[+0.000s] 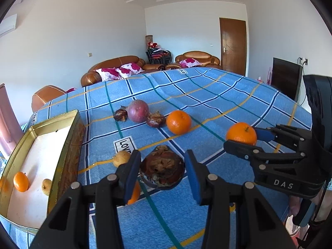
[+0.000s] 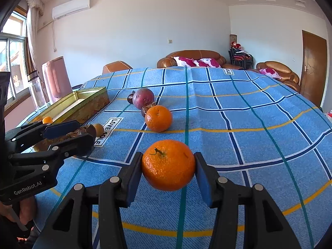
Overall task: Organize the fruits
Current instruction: 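Lift the mandarin with the right gripper while the left gripper lifts the mangosteen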
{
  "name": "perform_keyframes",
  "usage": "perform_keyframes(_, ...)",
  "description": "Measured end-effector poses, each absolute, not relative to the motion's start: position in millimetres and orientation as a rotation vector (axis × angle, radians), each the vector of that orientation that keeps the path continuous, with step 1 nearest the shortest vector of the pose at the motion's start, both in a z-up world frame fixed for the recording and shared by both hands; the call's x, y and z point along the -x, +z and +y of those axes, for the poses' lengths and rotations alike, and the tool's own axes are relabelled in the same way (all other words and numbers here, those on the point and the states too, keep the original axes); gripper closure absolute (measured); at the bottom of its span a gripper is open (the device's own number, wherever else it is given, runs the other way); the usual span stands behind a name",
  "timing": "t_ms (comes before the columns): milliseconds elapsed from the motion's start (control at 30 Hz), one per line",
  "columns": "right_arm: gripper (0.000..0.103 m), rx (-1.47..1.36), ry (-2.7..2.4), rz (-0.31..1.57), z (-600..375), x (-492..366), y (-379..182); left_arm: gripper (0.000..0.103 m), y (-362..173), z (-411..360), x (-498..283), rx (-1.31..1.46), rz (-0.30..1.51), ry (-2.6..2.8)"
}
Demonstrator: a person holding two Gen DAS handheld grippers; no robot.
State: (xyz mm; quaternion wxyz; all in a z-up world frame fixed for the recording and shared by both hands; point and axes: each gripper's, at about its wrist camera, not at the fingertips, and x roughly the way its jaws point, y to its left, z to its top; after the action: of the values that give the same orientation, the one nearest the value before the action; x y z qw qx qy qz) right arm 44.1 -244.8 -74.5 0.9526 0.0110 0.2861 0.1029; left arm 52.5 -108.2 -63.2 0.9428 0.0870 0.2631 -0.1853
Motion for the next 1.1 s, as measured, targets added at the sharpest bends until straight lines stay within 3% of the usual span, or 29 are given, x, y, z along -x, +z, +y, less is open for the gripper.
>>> perform_keyframes(1100,0.052,0.0,0.232,0.446,-244.5,-24.6,-70.5,0.058,-54.2,-97.0,-39.9,-0.132,0.432,-0.343)
